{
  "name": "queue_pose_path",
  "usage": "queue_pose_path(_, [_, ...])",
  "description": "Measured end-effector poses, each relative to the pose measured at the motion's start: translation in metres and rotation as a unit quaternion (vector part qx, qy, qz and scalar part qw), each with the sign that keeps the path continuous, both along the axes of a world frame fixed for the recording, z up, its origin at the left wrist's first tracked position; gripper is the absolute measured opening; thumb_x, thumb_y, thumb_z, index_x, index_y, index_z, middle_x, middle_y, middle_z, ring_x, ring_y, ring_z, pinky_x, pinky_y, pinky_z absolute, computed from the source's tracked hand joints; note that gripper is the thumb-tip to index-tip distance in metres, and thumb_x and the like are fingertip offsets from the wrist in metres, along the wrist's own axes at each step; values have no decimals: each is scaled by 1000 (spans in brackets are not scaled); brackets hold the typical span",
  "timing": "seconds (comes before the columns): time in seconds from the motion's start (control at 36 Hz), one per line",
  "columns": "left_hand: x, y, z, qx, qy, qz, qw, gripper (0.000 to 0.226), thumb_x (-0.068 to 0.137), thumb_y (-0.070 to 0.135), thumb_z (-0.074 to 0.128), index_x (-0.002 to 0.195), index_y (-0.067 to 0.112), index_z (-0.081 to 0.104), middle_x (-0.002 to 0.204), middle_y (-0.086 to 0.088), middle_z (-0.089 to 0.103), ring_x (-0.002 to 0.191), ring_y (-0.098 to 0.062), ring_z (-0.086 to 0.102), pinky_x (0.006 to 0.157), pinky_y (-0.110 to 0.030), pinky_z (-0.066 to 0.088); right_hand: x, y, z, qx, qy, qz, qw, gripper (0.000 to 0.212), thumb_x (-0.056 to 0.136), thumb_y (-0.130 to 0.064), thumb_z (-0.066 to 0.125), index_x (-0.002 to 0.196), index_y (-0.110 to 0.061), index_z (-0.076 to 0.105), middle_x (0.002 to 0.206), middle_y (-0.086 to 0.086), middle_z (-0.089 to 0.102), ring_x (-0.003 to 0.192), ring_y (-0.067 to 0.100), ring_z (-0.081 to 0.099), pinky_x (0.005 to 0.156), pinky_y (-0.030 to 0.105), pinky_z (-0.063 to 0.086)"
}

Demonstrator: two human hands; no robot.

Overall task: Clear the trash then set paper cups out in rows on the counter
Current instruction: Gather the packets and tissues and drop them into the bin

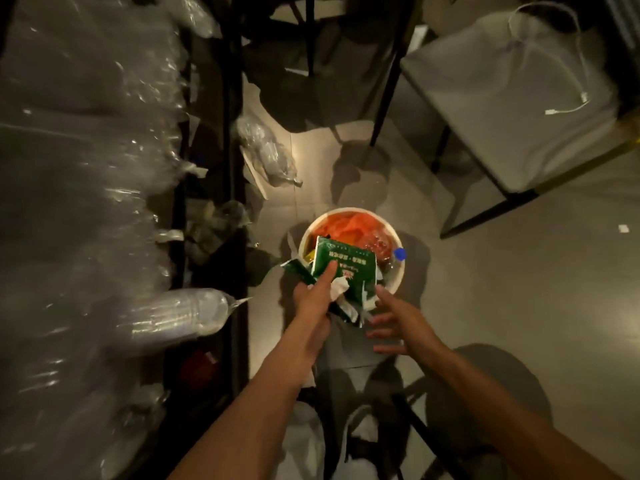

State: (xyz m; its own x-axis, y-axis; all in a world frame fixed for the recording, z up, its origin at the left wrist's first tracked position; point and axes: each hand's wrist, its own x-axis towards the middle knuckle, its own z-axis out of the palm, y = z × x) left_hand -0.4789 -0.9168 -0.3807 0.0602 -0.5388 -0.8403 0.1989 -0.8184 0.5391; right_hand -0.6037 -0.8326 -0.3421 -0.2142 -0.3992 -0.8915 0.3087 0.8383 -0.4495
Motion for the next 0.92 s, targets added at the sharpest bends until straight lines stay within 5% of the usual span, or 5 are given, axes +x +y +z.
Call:
queue_pose_path(0.11, [-27,-17,-49,12,9,23,1000,46,86,19,80,126,1,64,108,-12,74,79,-17,72,53,-23,58,-3,-15,-55,22,-55,-54,997,61,81,-68,56,117,-18,57,106,13,70,84,36,74,67,43,60])
queue_pose_path(0.39, [-78,-15,-130,5,-108,3,994,84,88,39,76,155,10,34,149,-10,54,137,-31,52,115,-45,41,-24,-39,-145,21,7,-129,991,22,90,-27,68,105,-10,66,84,7,67,51,13,53,47,26,41])
queue_pose_path(0.5, [-79,-6,-137,-3,-166,-47,985,117,62,61,85,156,20,30,154,-6,49,144,-31,42,119,-54,33,-34,-42,-158,32,24,-165,985,21,87,-18,71,102,-4,66,75,10,70,51,14,58,47,24,49])
queue_pose_path(0.64, [-73,-10,-126,27,-215,-58,974,114,67,40,93,155,13,26,155,-18,36,145,-35,35,119,-46,34,-37,-47,-163,24,14,-210,977,14,89,-14,70,101,-8,65,95,14,76,80,24,74,75,35,61])
queue_pose_path(0.92, [-80,-15,-108,64,-210,-88,972,114,73,36,90,157,15,16,154,-18,25,142,-37,35,115,-46,36,-35,-54,-155,37,86,-208,974,26,89,-15,68,109,-14,51,102,13,70,91,29,72,72,35,61])
